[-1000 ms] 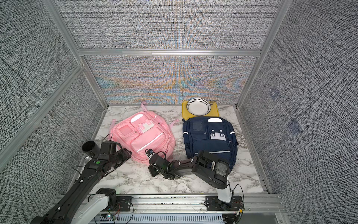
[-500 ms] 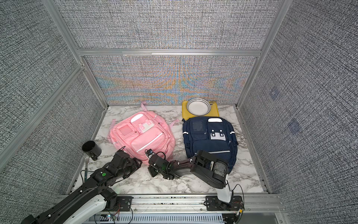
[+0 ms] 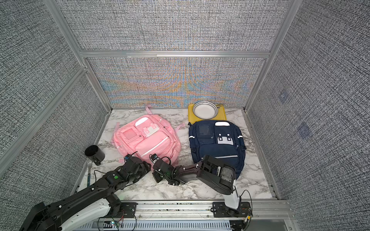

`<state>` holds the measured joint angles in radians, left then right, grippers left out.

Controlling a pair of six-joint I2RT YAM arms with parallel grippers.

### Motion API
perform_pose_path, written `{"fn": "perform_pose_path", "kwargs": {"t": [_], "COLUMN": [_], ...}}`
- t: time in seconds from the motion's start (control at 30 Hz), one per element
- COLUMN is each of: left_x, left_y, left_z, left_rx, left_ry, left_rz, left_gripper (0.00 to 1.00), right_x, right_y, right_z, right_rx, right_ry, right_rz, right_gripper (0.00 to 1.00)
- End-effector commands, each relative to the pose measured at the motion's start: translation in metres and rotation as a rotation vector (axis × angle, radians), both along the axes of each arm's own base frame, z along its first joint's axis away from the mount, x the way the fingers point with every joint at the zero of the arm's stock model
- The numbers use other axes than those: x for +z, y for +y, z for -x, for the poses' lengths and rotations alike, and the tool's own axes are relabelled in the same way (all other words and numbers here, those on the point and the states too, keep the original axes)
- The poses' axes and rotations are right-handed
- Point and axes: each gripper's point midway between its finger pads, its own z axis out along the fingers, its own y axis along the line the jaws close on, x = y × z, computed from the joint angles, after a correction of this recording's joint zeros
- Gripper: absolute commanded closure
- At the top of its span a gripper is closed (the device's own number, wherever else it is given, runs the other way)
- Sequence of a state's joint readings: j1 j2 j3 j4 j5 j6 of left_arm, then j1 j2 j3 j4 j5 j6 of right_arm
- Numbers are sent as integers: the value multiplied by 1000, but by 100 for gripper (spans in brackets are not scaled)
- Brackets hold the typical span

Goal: Zip up the backpack
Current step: Zip the zipper on the backpack.

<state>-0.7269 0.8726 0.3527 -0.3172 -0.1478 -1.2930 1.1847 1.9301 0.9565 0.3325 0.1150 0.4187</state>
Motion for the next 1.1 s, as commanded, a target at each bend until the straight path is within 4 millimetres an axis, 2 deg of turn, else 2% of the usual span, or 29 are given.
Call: {"fn": "perform_pose_path", "kwargs": {"t": [0.0, 0.13, 0.33, 0.5, 0.73, 0.87, 1.07], "left_x": [5, 6, 0, -5, 5, 7, 0], "left_y": [13, 24, 31, 37, 64, 71, 69], "left_z": [-8, -12, -16, -15, -15, -15, -21], "left_rx": [86, 135, 162, 180, 232, 233, 205], "left_ry": [-56, -87, -87, -82, -116, -115, -89], "left_rz": [-16, -41, -97, -106, -117, -126, -131], "left_gripper": [29, 37, 57, 63, 99, 100, 100], "right_x": [-3, -6, 2, 8, 2, 1, -2], "right_y": [3, 6, 12, 16, 17, 16, 14], "right_z": [7, 15, 23, 29, 36, 37, 41], "right_rx": [32, 50, 81, 108, 133, 143, 171], "right_ry": [-15, -13, -37, -51, -37, -37, -30], "right_rz": [33, 34, 24, 13, 24, 33, 52], "right_gripper": [100, 100, 100, 100, 100, 100, 100]}}
